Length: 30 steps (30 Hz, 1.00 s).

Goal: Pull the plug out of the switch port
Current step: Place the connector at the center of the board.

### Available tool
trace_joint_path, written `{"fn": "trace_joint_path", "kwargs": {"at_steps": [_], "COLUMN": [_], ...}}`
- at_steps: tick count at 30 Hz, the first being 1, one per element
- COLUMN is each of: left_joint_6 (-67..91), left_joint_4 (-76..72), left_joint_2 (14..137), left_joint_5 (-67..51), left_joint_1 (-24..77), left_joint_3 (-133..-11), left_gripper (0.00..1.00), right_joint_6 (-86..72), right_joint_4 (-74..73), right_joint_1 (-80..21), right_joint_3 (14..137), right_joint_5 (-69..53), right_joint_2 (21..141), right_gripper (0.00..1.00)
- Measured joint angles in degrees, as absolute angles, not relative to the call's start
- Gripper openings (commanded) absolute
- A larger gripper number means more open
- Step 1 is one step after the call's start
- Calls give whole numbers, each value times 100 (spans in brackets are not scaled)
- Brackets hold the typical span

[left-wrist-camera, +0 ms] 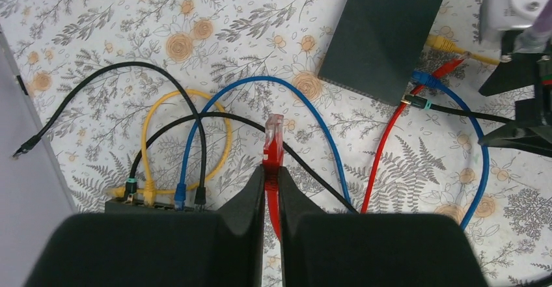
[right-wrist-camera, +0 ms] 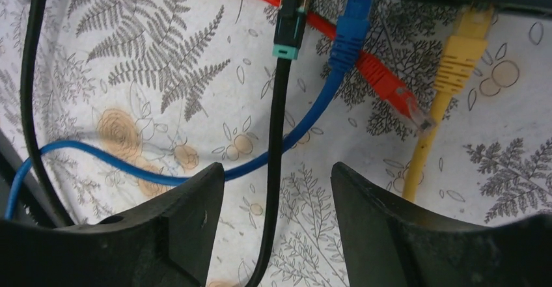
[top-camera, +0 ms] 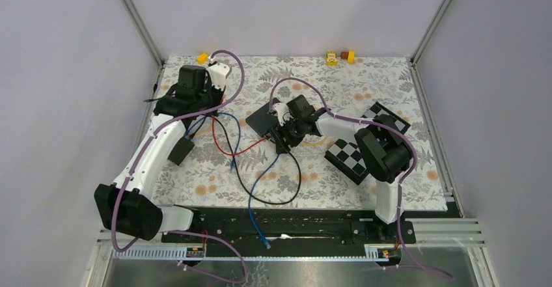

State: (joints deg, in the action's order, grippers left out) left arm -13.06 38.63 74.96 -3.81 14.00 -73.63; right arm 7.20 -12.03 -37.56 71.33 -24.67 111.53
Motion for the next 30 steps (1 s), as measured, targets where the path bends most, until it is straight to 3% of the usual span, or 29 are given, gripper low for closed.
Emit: {"fn": "trace_joint_path", "kwargs": {"at_steps": [6, 14, 22, 30], "left_joint_6": [-1282, -1273, -1304, -1852], "left_joint_4": [3677, 3551, 3494, 3916], "left_joint_2": [7459, 7424, 7382, 7328], "left_joint_5": [-530, -633, -799, -1039], "left_joint_1": [1374, 1339, 1297, 1299], "left_joint_3": [-7164, -6991, -6753, -6810], "left_gripper": [0, 0, 0, 0], "right_joint_6": [569, 366, 167, -233], "right_joint_4": [-1122, -1022, -952, -1002], "right_joint_1": [-3859, -3986, -4101, -4106], "right_joint_3": [7365, 7476, 7472, 7483], "right_joint_5": [-2237, -1798, -1304, -1083], "right_joint_2": [11338, 11487, 11491, 11354], "right_gripper": [65, 51, 17, 1]}}
